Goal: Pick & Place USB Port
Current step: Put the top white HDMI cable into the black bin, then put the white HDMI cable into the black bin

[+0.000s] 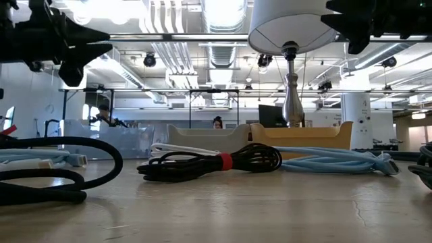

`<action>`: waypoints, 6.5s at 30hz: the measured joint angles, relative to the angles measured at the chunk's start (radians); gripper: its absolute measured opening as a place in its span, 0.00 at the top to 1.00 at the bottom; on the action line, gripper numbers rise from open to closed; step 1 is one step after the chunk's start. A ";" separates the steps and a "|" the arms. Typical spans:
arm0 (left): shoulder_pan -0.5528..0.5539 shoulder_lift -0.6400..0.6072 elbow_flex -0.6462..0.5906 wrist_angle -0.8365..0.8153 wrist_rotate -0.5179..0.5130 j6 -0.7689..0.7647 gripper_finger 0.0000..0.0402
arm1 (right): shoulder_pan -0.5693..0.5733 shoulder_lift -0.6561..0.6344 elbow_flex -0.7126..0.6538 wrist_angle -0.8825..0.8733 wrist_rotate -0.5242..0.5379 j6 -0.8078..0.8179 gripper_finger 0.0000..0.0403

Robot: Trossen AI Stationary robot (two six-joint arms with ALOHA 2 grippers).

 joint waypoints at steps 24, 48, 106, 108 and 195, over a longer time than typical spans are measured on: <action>0.000 0.644 0.648 -0.414 0.118 0.359 0.70 | -0.078 0.379 0.324 -0.162 0.010 0.017 0.63; -0.001 1.399 0.827 -0.493 0.310 0.328 0.70 | -0.078 0.423 0.325 -0.297 0.008 0.083 0.69; -0.116 1.019 0.998 -1.433 -0.323 -0.169 0.93 | -0.078 0.431 0.319 -0.320 0.009 0.097 0.76; -0.114 1.020 0.989 -1.472 -0.346 -0.235 0.93 | -0.078 0.431 0.319 -0.319 0.009 0.097 0.77; -0.424 1.353 0.701 -0.823 0.459 -0.404 0.68 | -0.078 0.431 0.299 -0.349 0.113 0.082 0.69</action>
